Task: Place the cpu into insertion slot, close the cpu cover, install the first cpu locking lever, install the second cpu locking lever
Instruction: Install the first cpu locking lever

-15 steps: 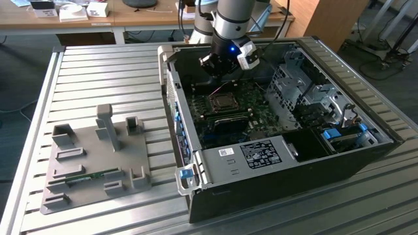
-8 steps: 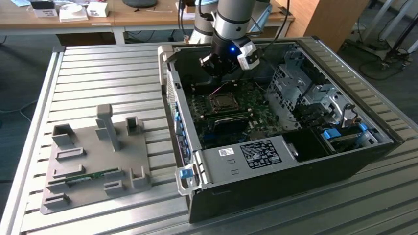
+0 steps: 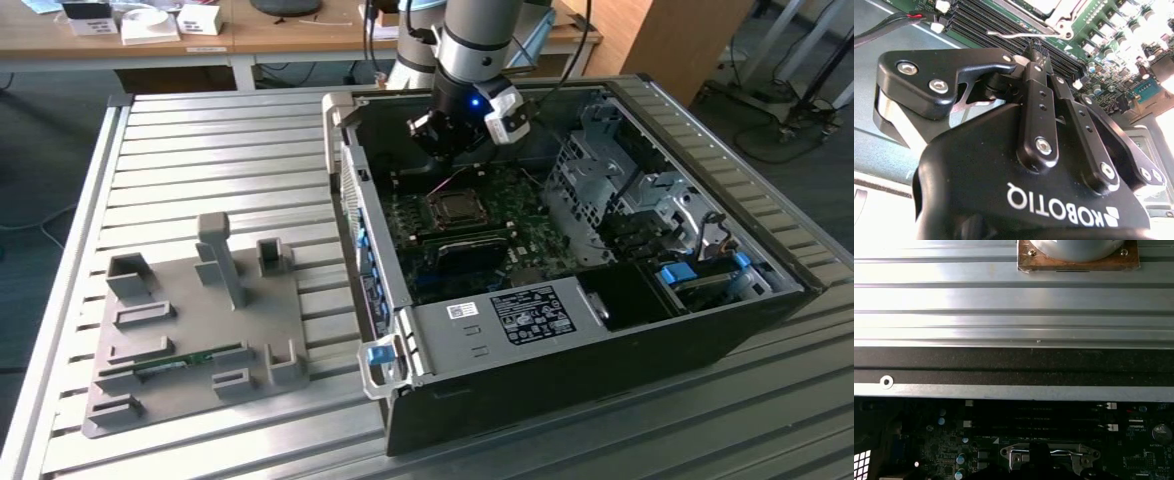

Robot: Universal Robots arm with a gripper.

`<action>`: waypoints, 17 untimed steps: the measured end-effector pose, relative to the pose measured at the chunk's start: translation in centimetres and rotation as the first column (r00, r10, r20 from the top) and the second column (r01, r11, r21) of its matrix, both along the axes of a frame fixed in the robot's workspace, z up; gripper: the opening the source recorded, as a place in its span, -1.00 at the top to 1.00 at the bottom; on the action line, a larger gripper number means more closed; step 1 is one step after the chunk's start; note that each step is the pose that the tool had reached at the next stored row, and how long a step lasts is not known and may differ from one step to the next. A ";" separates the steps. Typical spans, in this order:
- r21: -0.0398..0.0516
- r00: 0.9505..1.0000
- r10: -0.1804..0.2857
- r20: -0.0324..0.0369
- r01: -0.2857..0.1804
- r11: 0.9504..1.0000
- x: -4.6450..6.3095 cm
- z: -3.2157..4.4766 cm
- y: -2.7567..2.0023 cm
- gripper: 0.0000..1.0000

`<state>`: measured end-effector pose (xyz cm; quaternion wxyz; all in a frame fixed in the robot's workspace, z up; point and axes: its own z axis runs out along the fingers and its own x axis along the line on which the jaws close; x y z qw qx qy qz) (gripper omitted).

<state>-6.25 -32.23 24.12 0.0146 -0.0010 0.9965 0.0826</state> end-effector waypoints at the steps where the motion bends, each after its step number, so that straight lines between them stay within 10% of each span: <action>1: 0.000 1.000 0.000 0.000 0.000 1.000 0.0 0.00 0.00 0.79; 13: 0.003 1.000 0.000 0.000 0.000 1.000 0.3 -0.18 0.20 0.79; 17: 0.021 1.000 0.000 0.000 0.000 1.000 0.3 -0.25 0.21 0.79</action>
